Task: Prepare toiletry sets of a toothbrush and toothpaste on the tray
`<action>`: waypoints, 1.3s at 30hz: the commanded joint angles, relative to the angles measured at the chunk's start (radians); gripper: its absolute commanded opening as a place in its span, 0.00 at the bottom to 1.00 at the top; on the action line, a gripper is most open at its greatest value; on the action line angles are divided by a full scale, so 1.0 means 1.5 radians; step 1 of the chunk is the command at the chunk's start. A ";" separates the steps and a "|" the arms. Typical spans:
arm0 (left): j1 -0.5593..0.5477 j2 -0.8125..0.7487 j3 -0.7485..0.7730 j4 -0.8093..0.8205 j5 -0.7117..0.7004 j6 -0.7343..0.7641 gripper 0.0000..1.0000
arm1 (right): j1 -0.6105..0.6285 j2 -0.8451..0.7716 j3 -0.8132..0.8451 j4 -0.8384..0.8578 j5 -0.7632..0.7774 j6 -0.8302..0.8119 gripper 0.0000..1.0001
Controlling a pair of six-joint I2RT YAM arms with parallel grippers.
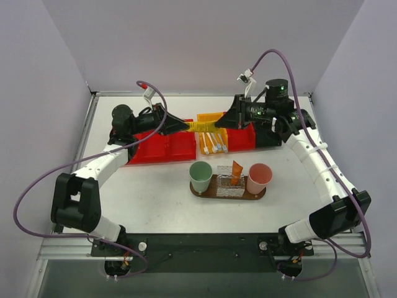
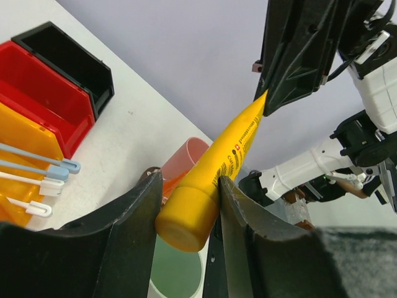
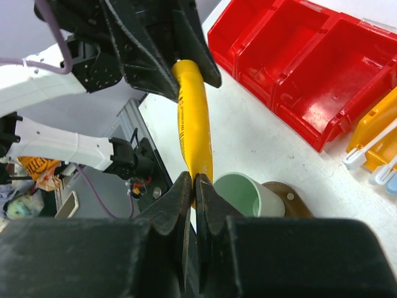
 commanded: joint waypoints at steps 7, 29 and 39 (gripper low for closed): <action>-0.001 0.052 0.021 -0.002 0.013 0.060 0.55 | 0.001 -0.080 0.068 -0.071 -0.038 -0.062 0.00; -0.018 0.032 0.030 -0.055 0.039 0.148 0.79 | 0.005 -0.079 0.086 -0.168 0.064 -0.147 0.00; -0.018 0.029 0.029 -0.068 0.040 0.160 0.79 | 0.013 -0.089 0.054 -0.178 0.091 -0.174 0.00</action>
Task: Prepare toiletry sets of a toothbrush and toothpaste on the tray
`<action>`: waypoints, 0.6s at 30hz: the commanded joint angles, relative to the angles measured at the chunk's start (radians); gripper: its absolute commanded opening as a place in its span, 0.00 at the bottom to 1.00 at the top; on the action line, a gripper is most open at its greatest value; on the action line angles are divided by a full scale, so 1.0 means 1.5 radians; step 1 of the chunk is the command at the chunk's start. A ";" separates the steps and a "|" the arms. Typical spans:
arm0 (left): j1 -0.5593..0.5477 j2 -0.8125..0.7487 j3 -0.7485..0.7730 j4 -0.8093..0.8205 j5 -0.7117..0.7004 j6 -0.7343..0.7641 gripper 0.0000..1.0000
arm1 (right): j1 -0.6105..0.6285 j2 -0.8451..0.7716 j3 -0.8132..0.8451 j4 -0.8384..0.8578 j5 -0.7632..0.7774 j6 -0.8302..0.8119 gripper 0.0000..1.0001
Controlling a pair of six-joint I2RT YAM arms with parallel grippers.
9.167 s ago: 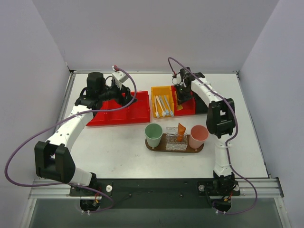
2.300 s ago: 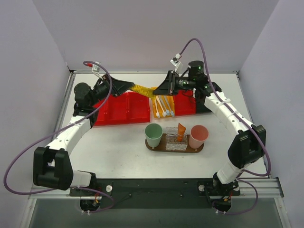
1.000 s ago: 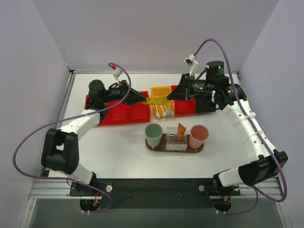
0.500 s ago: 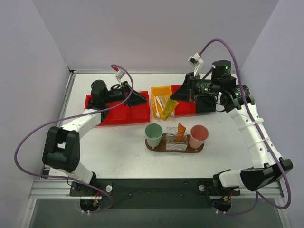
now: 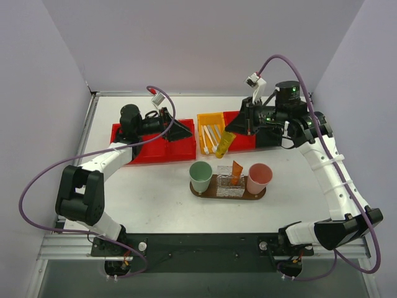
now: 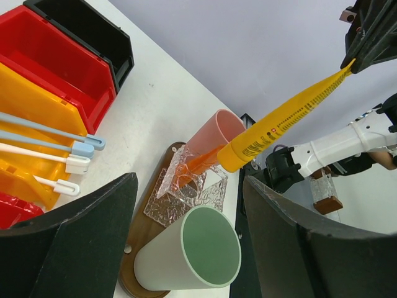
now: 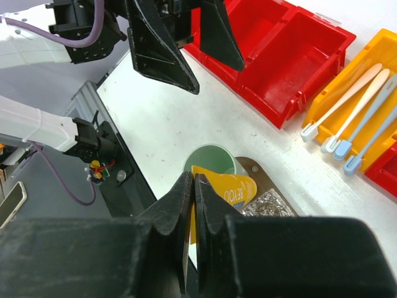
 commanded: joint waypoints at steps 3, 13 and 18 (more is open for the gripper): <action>0.001 -0.025 0.022 -0.001 0.009 0.033 0.79 | 0.012 -0.031 -0.028 0.011 0.012 -0.031 0.00; 0.001 -0.021 0.019 -0.005 0.009 0.037 0.79 | 0.030 -0.058 -0.083 0.008 0.039 -0.050 0.00; 0.001 -0.019 0.017 -0.005 0.010 0.037 0.79 | 0.040 -0.064 -0.103 0.004 0.058 -0.066 0.00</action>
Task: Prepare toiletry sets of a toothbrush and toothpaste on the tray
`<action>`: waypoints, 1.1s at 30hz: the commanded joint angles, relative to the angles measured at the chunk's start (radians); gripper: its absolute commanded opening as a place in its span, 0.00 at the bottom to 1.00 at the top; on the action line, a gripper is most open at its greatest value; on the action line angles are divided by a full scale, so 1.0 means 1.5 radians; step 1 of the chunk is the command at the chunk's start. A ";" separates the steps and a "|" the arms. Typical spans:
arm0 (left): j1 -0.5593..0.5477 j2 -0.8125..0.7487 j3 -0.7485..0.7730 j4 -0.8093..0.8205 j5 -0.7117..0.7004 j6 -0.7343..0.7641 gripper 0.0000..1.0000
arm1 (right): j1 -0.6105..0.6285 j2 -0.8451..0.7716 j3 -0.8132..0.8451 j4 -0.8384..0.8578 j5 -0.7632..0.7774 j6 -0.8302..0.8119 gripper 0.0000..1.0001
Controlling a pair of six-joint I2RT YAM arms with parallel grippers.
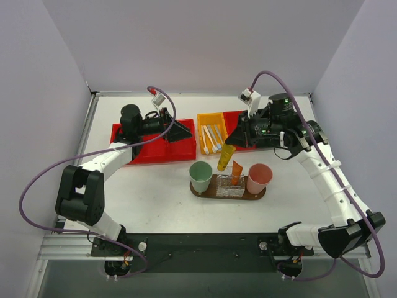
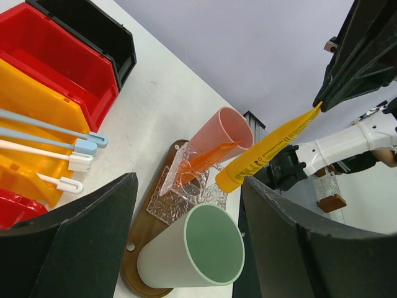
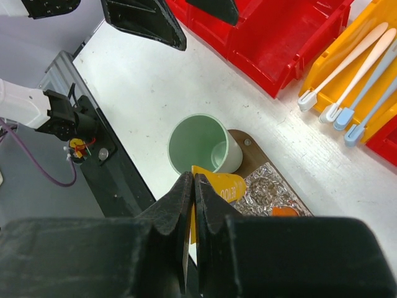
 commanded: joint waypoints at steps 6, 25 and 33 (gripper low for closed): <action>0.001 -0.020 0.012 0.013 0.011 0.019 0.79 | 0.021 -0.032 -0.023 0.007 0.040 -0.042 0.00; 0.003 -0.010 0.008 0.019 0.017 0.015 0.79 | 0.040 -0.023 -0.041 0.004 0.078 -0.077 0.00; 0.005 -0.008 0.005 0.025 0.020 0.012 0.79 | 0.047 -0.018 -0.049 0.004 0.091 -0.086 0.00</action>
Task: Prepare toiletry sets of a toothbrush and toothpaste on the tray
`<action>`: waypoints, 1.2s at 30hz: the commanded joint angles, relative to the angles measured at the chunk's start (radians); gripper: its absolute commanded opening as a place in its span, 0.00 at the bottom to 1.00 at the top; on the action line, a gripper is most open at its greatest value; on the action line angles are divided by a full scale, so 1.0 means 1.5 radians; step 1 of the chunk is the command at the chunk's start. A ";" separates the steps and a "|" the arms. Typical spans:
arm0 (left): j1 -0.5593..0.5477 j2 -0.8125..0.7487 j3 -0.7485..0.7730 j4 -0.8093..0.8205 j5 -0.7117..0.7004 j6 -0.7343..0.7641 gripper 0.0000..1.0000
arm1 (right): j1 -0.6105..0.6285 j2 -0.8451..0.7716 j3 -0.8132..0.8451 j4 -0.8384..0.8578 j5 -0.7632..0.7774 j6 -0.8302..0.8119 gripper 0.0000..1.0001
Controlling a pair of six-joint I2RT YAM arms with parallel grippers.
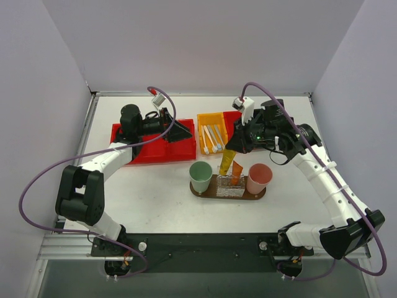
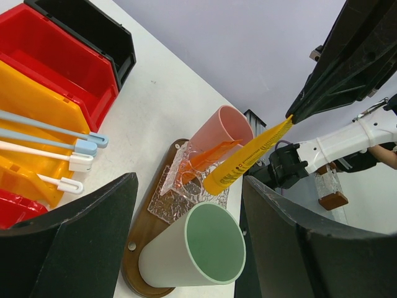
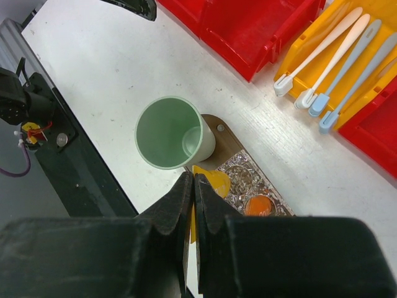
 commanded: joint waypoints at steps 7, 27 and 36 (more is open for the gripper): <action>0.006 -0.006 0.003 0.031 0.020 0.000 0.79 | 0.011 -0.003 -0.009 0.011 0.011 -0.023 0.00; 0.007 0.000 0.002 0.039 0.027 -0.003 0.79 | 0.025 0.008 -0.020 0.011 0.034 -0.048 0.00; 0.009 -0.001 0.000 0.043 0.028 -0.007 0.79 | 0.029 0.011 -0.026 0.012 0.043 -0.052 0.00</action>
